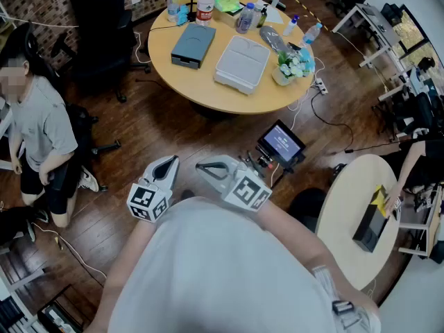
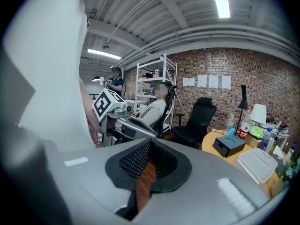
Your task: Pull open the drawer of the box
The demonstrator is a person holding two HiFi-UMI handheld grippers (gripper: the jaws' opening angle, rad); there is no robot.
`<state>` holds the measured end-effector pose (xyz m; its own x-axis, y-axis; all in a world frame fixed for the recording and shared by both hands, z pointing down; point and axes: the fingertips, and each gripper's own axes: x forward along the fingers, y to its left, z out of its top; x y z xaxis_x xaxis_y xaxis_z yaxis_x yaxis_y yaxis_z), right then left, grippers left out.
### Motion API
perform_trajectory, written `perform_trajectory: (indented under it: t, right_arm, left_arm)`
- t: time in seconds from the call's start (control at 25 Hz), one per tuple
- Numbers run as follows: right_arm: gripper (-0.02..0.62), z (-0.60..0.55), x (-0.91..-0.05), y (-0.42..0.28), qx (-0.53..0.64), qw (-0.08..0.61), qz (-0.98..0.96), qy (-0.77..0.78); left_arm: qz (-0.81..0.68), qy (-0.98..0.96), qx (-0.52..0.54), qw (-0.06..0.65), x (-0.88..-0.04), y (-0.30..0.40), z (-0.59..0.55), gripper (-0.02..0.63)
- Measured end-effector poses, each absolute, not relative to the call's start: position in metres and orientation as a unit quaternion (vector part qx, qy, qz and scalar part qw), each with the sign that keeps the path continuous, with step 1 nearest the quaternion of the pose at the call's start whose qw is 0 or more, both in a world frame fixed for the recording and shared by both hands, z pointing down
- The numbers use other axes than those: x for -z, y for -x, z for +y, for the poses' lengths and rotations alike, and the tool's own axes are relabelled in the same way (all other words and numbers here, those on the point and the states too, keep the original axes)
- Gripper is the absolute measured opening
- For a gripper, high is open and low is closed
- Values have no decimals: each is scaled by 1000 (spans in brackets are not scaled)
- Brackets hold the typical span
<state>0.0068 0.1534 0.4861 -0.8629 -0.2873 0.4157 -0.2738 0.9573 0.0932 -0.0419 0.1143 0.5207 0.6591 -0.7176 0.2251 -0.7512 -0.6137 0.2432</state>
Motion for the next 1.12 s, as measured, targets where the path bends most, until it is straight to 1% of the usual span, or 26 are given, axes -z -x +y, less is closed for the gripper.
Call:
perform_trajectory:
  t: [0.28, 0.36, 0.56, 0.68, 0.92, 1.12]
  right_arm:
    - [6, 140, -483, 35, 14, 193, -972, -134]
    - [5, 137, -483, 42, 12, 200, -971, -132]
    - [5, 120, -481, 41, 7, 196, -970, -142]
    - [5, 113, -496, 39, 3, 216, -966, -139]
    - [5, 77, -521, 39, -14, 215, -967, -135]
    - [5, 39, -530, 25, -16, 224, -966, -129]
  left_arm:
    - [-407, -896, -56, 167, -526, 79, 99, 5]
    - [-408, -896, -59, 168, -526, 89, 96, 6]
    - [-400, -899, -60, 168, -528, 89, 82, 5]
    - [-401, -897, -69, 175, -539, 90, 78, 5]
    - [-407, -891, -93, 180, -554, 91, 54, 5]
    - [-412, -881, -116, 202, -562, 93, 17, 6]
